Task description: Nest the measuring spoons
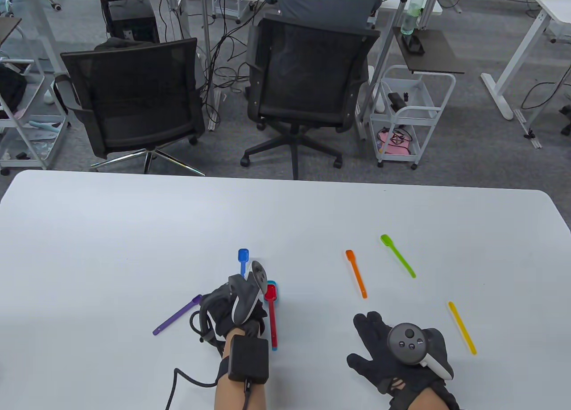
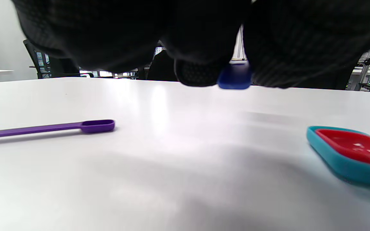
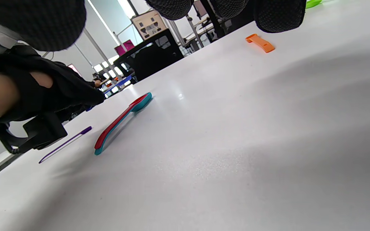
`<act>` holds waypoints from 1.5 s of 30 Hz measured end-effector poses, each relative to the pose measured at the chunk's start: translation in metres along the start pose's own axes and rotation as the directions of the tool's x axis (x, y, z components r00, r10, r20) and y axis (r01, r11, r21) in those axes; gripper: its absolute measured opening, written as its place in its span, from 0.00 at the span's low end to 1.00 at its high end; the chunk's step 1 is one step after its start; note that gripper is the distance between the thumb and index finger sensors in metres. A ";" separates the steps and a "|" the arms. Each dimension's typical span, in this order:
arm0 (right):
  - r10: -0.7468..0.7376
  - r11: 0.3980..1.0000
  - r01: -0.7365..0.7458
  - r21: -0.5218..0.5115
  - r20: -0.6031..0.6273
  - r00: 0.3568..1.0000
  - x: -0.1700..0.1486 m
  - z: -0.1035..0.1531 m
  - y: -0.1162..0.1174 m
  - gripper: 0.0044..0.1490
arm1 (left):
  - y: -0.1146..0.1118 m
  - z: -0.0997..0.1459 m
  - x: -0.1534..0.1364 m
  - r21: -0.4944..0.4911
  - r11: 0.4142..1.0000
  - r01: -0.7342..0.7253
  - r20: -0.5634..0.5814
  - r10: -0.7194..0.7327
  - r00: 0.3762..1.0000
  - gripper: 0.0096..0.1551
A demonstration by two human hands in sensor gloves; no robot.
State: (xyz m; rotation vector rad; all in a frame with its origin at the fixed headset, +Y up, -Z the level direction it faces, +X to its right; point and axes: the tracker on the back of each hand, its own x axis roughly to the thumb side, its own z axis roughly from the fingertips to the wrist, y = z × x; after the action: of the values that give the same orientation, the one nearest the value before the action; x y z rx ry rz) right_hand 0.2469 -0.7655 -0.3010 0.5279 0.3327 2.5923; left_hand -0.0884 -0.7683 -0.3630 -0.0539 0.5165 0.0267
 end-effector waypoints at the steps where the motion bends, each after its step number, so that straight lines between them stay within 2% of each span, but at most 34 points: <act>1: 0.002 1.000 -0.002 0.000 0.001 1.000 0.000 0.000 0.000 0.62 | 0.000 0.008 -0.001 -0.006 1.000 -0.007 -0.008 0.007 1.000 0.34; 9: 0.039 0.999 -0.039 0.001 0.002 0.999 0.002 0.005 0.004 0.62 | -0.005 0.057 0.009 -0.021 0.999 -0.040 -0.001 0.040 0.999 0.34; 17: 0.074 0.997 -0.073 -0.027 0.012 0.997 0.006 0.009 0.004 0.62 | -0.011 0.079 0.018 -0.026 0.998 -0.048 0.009 0.049 0.999 0.34; 45: 0.055 0.998 -0.054 -0.031 0.039 0.998 0.006 0.006 0.003 0.62 | -0.037 0.074 0.030 -0.040 0.999 -0.036 0.008 0.036 0.999 0.34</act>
State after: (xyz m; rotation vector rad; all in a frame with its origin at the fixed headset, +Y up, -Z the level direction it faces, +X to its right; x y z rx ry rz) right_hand 0.2438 -0.7641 -0.2927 0.5849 0.2688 2.6308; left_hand -0.0246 -0.8003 -0.3123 -0.0837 0.5081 0.0723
